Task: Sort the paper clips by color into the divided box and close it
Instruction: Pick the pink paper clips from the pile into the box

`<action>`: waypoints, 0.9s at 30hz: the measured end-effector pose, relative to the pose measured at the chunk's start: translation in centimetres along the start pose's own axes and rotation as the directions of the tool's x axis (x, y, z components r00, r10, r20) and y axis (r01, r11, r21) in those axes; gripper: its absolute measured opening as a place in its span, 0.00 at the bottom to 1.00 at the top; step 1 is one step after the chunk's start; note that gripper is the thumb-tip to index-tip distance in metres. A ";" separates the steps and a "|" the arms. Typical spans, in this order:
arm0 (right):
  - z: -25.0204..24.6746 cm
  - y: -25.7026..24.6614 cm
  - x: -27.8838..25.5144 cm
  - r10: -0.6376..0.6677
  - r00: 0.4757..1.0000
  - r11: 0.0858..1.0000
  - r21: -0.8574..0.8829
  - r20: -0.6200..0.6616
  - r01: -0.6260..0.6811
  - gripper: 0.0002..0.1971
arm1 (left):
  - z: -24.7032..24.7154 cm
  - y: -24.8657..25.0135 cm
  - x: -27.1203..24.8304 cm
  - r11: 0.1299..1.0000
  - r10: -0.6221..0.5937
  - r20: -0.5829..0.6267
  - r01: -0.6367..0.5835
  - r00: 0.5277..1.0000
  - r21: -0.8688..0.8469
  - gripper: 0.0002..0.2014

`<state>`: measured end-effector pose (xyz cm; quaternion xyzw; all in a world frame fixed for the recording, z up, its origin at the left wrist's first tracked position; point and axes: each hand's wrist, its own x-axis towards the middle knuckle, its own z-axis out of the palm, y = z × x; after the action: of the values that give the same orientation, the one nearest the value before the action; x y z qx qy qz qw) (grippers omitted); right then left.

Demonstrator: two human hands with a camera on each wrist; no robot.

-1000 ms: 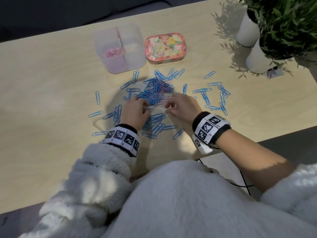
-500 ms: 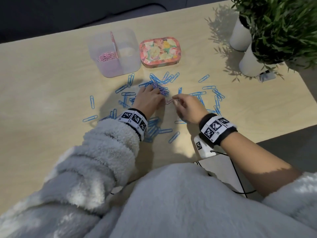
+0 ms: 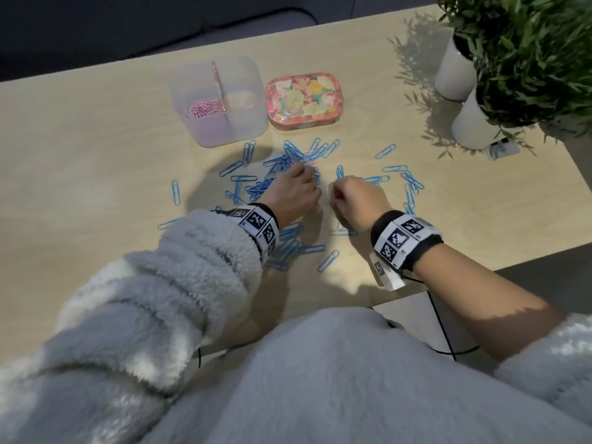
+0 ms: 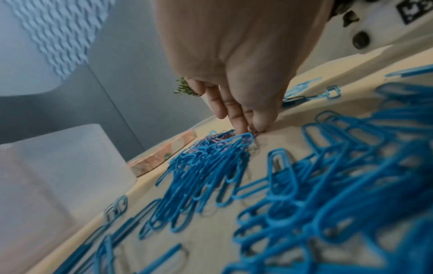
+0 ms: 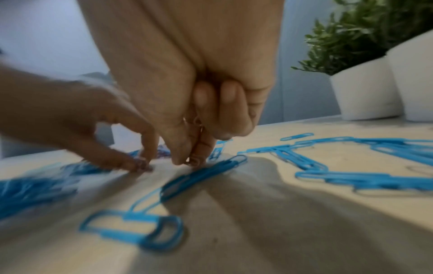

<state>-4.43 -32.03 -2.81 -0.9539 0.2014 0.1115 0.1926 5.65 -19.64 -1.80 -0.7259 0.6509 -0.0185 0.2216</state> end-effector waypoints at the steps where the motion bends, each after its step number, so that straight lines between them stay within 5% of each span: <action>1: -0.4 0.3 0.0 0.027 1.000 0.998 0.051 -0.007 -0.027 0.05 | -0.1 0.1 0.0 0.999 0.028 -0.022 -0.027 0.999 0.028 0.16; 8: -3.3 0.4 2.7 0.083 0.992 0.961 0.270 -0.093 -0.055 0.06 | 0.8 0.9 1.0 1.000 -0.003 -0.135 -0.001 0.991 -0.024 0.18; 11: -5.2 -0.9 5.0 0.043 0.984 0.939 0.342 -0.175 0.020 0.04 | 1.6 0.7 1.1 0.983 -0.137 -0.212 0.107 0.968 -0.146 0.08; 13: -6.6 -2.6 7.3 0.018 0.985 0.913 0.405 -0.174 0.054 0.07 | 2.3 0.6 0.2 0.925 -0.311 -0.276 0.224 0.909 -0.307 0.04; 15: -7.9 -5.0 9.6 0.009 0.988 0.843 0.533 -0.157 0.077 0.08 | 2.6 0.2 -1.7 0.751 -0.532 -0.242 0.320 0.811 -0.578 0.09; 18: -9.0 -9.3 12.4 0.048 0.994 0.699 0.714 -0.100 0.038 0.10 | 3.0 -1.4 -4.8 0.261 -0.732 0.002 0.283 0.681 -0.923 0.08; 20: -9.1 -12.5 13.9 0.067 0.998 0.562 0.826 0.009 -0.046 0.12 | 3.1 -2.8 -6.9 -0.002 -0.776 0.142 0.223 0.615 -0.975 0.02; 24: -8.0 -18.2 16.7 0.001 0.993 0.340 0.934 0.118 -0.112 0.13 | 3.7 -6.0 -9.8 -0.204 -0.828 0.285 0.213 0.483 -0.956 0.03; 27: -6.5 -20.5 17.8 -0.023 0.986 0.255 0.955 0.164 -0.153 0.15 | 4.1 -8.6 -11.0 -0.250 -0.846 0.338 0.252 0.413 -0.935 0.02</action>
<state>21.11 -23.50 4.46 -0.6187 0.2523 0.0422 0.7428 13.31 -7.48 0.38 -0.8599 0.0783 0.1143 -0.4913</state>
